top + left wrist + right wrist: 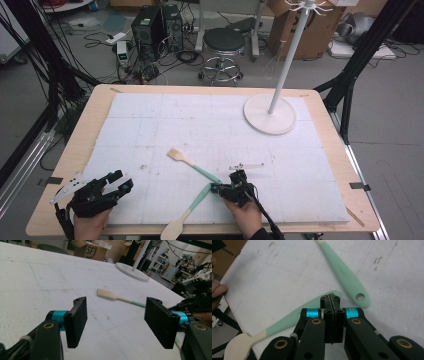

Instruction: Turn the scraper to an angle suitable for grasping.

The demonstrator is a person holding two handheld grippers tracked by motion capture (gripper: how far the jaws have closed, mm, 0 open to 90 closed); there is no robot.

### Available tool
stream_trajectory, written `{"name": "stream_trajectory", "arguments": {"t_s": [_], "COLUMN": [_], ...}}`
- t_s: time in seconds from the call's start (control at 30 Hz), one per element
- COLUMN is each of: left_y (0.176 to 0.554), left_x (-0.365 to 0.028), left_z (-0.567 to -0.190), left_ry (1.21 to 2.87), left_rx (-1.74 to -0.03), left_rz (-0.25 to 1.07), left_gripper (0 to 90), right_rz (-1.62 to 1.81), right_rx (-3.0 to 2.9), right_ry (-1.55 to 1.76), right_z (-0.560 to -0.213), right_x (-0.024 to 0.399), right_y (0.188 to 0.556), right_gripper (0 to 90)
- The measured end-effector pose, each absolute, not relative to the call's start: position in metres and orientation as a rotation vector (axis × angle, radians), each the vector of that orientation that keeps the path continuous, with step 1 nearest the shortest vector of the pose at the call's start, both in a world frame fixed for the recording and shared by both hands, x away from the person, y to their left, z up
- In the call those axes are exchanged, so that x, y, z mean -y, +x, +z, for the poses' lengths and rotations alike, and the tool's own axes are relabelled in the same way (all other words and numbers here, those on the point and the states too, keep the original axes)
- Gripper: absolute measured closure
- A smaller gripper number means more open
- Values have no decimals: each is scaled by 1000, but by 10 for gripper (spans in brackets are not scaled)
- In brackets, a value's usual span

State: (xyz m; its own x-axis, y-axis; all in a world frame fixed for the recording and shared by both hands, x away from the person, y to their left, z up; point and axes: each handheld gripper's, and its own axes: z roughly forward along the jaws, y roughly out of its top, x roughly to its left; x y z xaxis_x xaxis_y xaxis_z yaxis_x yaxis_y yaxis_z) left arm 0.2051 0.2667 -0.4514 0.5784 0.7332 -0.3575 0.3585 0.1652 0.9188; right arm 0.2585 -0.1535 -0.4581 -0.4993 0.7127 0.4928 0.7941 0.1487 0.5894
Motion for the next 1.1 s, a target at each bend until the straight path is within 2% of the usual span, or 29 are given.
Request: {"name": "stream_trajectory", "arguments": {"t_s": [0.37,0.87,1.1], "left_y": [205,205,205], "left_x": [-267,-267,-267], "left_z": [-452,-452,-452], "left_ry": [1442,1444,1444], "left_rx": [-998,-1001,-1001], "left_rz": [341,340,340], "left_gripper": [355,356,356], "right_rz": [-1286,-1244,-1251], "right_rx": [2319,2337,2327], "right_ry": [-1523,-1312,-1264], "right_z": [-457,-459,-460], "right_x": [150,122,112], "right_y": [260,217,207], "right_gripper": [900,900,900]}}
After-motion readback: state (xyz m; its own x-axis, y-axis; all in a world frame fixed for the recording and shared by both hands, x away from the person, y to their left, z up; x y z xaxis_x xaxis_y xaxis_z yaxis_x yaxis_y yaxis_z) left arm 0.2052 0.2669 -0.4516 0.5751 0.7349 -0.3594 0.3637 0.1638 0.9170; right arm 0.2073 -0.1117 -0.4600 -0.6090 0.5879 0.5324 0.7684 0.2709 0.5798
